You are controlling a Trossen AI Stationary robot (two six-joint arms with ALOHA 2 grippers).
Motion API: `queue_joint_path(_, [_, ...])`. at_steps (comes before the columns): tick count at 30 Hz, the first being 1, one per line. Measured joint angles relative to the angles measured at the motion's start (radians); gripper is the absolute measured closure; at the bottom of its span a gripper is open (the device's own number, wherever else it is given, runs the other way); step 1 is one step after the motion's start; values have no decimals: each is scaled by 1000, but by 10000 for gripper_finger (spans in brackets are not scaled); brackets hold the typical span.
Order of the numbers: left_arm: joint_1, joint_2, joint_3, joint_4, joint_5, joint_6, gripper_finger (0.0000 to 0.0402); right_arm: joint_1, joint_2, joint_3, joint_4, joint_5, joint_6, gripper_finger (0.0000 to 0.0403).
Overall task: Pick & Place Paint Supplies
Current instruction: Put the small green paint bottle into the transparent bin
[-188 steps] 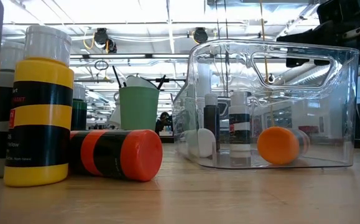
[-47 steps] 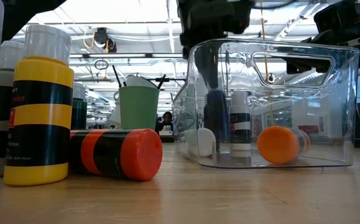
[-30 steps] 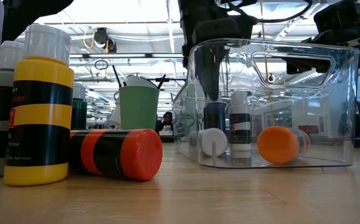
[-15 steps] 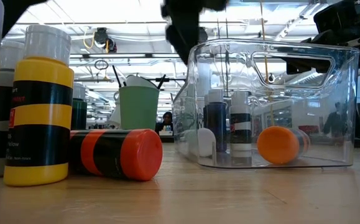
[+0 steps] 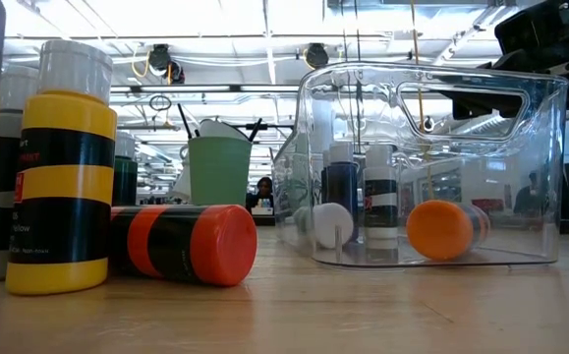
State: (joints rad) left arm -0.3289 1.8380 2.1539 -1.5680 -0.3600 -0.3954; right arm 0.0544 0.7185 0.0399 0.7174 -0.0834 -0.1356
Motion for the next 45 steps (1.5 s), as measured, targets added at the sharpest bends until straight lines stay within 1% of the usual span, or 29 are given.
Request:
queue_joint_path(2, [-23,-26,-104,1,11,-55,189,0,0,0,3,0,0,399])
queue_joint_path(5, [-40,-52,-291,81,57,-106,210,0,0,0,3,0,0,399])
queue_joint_path(8, [-40,-68,-457,182,155,-135,216,0,0,0,3,2,0,399])
queue_joint_path(10, [-32,-67,-543,235,226,-139,210,0,0,0,4,2,2,399])
queue_joint_path(13, [-19,-66,-636,273,278,-119,184,0,0,0,4,3,10,399])
queue_joint_path(16, [-7,-67,-690,279,271,-94,147,0,0,0,4,3,11,399])
queue_joint_path(21, [13,-68,-728,319,255,-69,83,0,0,0,4,3,10,399])
queue_joint_path(23, [27,-68,-745,349,256,-59,68,0,0,0,4,3,9,399])
queue_joint_path(25, [38,-68,-763,355,261,-58,64,0,0,0,4,3,9,399])
queue_joint_path(27, [49,-68,-788,362,275,-54,71,0,0,0,3,3,8,399])
queue_joint_path(30, [64,-68,-823,407,311,-51,96,0,0,0,4,3,8,399])
queue_joint_path(32, [67,-68,-834,411,324,-43,116,0,0,0,4,3,8,399])
queue_joint_path(36, [67,-68,-836,413,316,-34,159,0,0,0,4,3,8,399])
queue_joint_path(41, [67,-68,-836,408,318,-48,203,0,0,0,4,3,3,399])
queue_joint_path(45, [67,-68,-836,407,345,-35,258,0,0,0,4,3,1,399])
